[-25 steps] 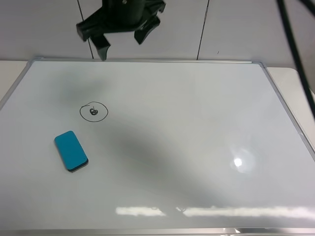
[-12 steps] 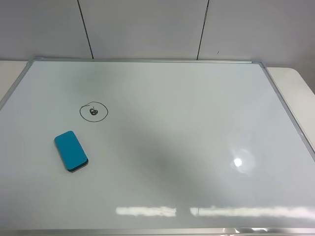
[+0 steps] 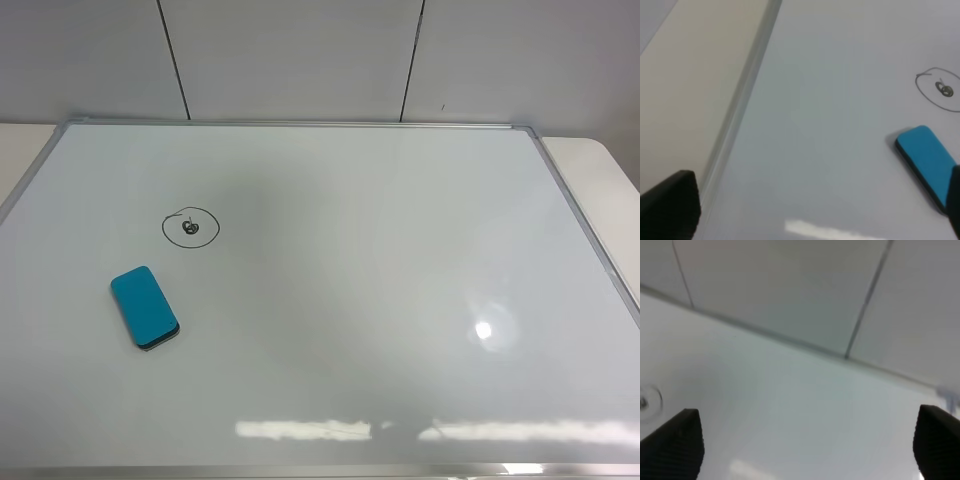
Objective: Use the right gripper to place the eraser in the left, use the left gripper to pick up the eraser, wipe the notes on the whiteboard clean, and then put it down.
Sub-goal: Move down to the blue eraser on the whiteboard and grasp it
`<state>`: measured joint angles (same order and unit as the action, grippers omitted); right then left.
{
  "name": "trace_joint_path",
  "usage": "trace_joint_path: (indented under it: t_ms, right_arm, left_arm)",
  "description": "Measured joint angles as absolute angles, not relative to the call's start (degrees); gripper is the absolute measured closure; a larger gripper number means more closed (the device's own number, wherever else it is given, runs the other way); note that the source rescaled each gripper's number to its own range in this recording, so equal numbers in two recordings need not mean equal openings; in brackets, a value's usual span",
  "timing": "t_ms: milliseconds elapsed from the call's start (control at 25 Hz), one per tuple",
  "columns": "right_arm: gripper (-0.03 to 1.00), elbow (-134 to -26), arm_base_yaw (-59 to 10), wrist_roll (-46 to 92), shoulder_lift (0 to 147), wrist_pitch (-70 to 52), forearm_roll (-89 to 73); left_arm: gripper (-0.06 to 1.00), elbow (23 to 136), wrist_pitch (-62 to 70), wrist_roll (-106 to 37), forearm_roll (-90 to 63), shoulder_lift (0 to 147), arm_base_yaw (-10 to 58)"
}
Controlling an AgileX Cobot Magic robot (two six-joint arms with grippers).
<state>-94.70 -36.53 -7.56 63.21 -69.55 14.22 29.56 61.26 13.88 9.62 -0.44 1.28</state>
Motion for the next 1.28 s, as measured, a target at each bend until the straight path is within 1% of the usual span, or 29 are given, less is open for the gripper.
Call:
trace_joint_path:
  t_ms: [240,360,440,520,640,760,880,1160,1280]
  right_arm:
    - [0.15,-68.01,-36.53,-15.6,42.77,-69.55,15.09]
    - [0.15,-56.8,-35.91,-18.87,31.13,-68.41,14.44]
    - [0.15,-50.35,-32.93,-19.56,25.26,-66.36,14.07]
    - [0.15,-44.01,-28.1,-18.37,20.15,-63.94,13.42]
    - [0.15,-36.8,-19.37,-12.69,12.31,-61.16,10.68]
    - [0.15,-32.11,-13.75,-6.11,5.29,-60.34,7.53]
    - [0.15,-29.8,-9.92,-2.74,0.18,-60.62,5.01]
    - [0.15,-29.25,-0.72,1.51,-0.12,-60.77,3.18]
    - [0.15,-29.25,0.04,2.61,-0.12,-60.77,2.59]
  left_arm:
    - [-0.06,29.56,61.26,13.88,9.62,-0.44,1.28]
    - [-0.06,29.56,61.26,13.88,9.62,-0.44,1.28]
    - [-0.06,29.56,61.26,13.88,9.62,-0.44,1.28]
    - [-0.06,29.56,61.26,13.88,9.62,-0.44,1.28]
    - [-0.06,29.56,61.26,13.88,9.62,-0.44,1.28]
    - [-0.06,29.56,61.26,13.88,9.62,-0.44,1.28]
    - [-0.06,29.56,61.26,13.88,9.62,-0.44,1.28]
    - [-0.06,29.56,61.26,13.88,9.62,-0.44,1.28]
    - [-0.06,29.56,61.26,13.88,9.62,-0.44,1.28]
